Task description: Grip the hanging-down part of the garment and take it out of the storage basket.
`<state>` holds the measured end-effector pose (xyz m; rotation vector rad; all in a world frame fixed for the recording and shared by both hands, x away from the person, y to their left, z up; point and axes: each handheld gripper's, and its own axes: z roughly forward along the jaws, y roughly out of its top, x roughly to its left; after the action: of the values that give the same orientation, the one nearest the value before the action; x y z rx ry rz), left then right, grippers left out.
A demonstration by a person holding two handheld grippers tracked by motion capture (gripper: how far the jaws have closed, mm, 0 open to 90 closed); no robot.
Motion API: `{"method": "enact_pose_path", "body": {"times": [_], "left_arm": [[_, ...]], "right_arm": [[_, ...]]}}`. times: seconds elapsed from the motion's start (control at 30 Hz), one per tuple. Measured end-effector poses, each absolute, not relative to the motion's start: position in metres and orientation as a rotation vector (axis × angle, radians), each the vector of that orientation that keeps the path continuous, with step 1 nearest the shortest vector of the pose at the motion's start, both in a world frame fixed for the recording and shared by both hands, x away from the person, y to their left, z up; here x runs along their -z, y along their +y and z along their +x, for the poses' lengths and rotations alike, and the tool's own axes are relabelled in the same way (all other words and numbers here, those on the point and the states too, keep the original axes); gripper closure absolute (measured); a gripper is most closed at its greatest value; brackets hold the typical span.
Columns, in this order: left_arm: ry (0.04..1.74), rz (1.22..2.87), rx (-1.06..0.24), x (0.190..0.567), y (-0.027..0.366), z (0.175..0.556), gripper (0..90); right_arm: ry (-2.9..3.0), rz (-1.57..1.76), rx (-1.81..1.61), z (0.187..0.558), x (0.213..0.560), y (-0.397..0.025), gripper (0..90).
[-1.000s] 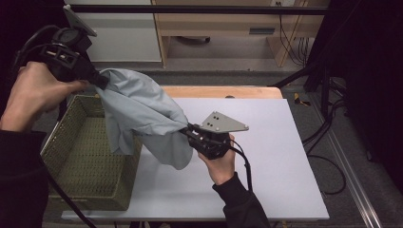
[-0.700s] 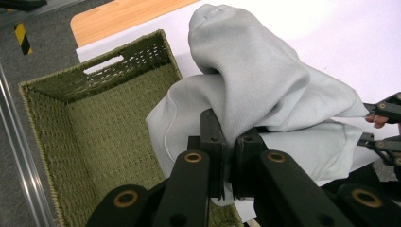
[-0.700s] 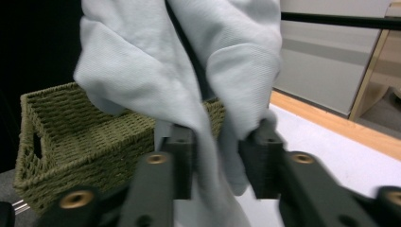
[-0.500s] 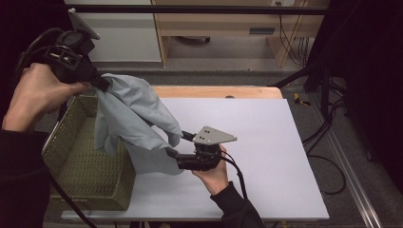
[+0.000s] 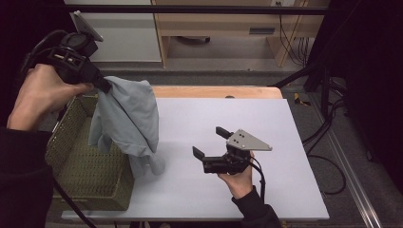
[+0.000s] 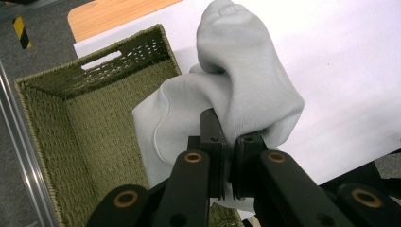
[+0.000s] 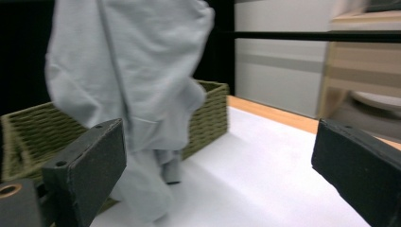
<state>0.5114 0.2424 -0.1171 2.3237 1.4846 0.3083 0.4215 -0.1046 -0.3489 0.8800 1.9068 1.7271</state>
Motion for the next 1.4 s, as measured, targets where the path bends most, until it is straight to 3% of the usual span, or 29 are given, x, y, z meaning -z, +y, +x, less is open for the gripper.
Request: {"method": "enact_pose_path", "body": {"times": [0.83, 1.4], "left_arm": [[1.484, 2.33, -0.298, 0.121, 0.244, 0.514, 84.9], [1.481, 2.327, -0.293, 0.123, 0.245, 0.515, 84.9]], "right_arm": [[1.738, 0.996, -1.616, 0.391, 0.386, -0.175, 0.2], [1.685, 1.054, -1.529, 0.374, 0.409, -0.2, 0.3]]}}
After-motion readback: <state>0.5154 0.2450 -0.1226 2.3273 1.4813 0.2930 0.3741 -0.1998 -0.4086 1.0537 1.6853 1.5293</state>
